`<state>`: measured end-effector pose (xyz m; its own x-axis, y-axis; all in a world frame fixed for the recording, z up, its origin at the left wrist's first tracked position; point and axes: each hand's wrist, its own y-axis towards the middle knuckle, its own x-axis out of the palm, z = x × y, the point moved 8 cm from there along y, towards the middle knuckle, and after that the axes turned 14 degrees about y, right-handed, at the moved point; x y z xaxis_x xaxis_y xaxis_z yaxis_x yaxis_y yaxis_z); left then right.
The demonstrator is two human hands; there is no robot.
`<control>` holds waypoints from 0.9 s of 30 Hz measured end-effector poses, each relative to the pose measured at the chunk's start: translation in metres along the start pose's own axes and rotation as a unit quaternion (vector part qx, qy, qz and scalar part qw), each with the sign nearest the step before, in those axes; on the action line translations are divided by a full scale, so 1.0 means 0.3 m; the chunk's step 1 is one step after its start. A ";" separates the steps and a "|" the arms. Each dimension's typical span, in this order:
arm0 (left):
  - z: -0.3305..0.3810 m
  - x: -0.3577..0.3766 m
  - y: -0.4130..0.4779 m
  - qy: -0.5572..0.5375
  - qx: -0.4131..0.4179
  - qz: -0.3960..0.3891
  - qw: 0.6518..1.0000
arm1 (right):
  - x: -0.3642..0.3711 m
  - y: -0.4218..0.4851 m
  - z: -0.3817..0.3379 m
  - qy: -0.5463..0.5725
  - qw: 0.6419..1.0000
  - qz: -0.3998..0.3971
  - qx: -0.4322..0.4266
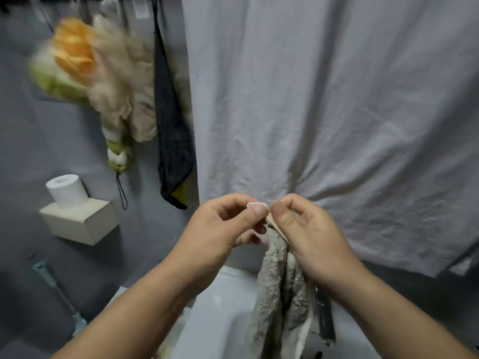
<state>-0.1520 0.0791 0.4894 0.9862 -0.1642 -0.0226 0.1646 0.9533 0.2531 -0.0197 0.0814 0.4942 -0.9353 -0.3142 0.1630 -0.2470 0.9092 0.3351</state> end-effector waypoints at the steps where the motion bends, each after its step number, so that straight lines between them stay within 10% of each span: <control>1: 0.019 -0.032 0.005 -0.011 -0.002 -0.009 1.000 | 0.033 0.017 -0.018 -0.003 1.000 -0.019 0.000; 7: 0.205 -0.251 0.078 0.036 0.056 -0.021 0.998 | 0.245 0.193 -0.174 -0.152 0.979 -0.099 -0.089; 19: 0.629 -0.660 0.369 0.151 0.140 0.104 0.973 | 0.529 0.639 -0.407 -0.189 0.954 0.043 -0.229; 27: 0.675 -0.860 0.739 0.199 0.119 0.177 0.957 | 0.587 1.063 -0.394 -0.094 0.967 0.174 -0.158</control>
<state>-0.3740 0.2816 0.7474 0.9170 0.3116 -0.2489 -0.1428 0.8393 0.5246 -0.2334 0.2837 0.7394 -0.9847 0.0783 0.1559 0.1535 0.8133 0.5613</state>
